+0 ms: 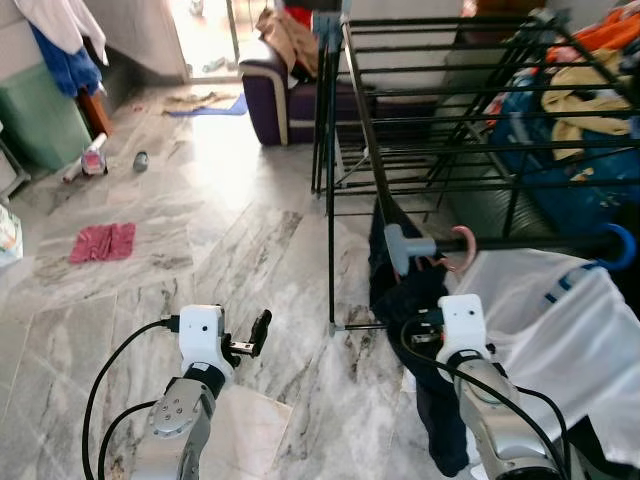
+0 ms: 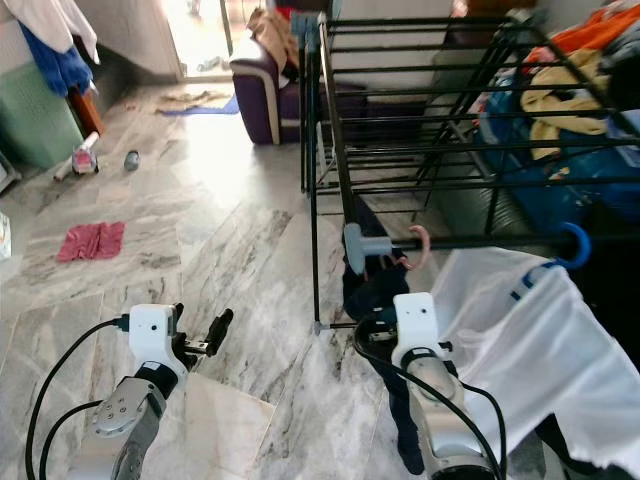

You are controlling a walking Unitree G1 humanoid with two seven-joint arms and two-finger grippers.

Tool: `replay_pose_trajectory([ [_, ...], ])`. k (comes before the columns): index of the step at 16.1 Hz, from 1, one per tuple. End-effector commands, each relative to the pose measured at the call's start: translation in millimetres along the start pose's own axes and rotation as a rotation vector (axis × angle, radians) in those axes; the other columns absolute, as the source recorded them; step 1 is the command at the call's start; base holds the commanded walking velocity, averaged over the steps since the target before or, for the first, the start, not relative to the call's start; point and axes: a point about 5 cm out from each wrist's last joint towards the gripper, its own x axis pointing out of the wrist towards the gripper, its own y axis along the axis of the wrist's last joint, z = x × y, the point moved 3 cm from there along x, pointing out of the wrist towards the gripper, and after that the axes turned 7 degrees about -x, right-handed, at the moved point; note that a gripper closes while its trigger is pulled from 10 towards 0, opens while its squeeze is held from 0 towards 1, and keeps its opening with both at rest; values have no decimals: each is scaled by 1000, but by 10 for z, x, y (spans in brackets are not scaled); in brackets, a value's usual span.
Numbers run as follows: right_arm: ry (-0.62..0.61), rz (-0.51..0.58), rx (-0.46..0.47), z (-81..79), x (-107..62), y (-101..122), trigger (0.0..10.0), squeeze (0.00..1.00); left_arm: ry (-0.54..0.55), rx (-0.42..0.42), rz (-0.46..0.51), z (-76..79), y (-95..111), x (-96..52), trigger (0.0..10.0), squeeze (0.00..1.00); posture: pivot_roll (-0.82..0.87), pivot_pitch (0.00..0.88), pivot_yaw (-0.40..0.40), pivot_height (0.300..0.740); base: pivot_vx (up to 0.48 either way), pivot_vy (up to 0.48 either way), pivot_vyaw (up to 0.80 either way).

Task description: Hang hanger

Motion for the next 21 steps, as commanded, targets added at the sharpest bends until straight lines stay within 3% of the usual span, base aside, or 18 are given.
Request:
replay_pose_trajectory([
  [1, 12, 27, -9, -27, 32, 101, 10000, 0, 5, -6, -2, -5, -10, -12, 10000, 0, 30, 0, 0, 740, 0, 0, 0],
  [7, 52, 26, -56, -130, 47, 81, 10000, 0, 2, 0, -3, 7, -5, 9, 10000, 0, 27, 0, 4, 740, 0, 0, 0],
  [12, 109, 20, -131, -392, 145, 110, 10000, 0, -1, 5, -15, 9, -21, 17, 10000, 0, 40, 0, 11, 740, 0, 0, 0],
  [21, -44, -61, -66, -277, 402, 190, 10000, 0, -6, 8, -32, 26, -55, 4, 10000, 0, 54, 0, 7, 740, 0, 0, 0],
])
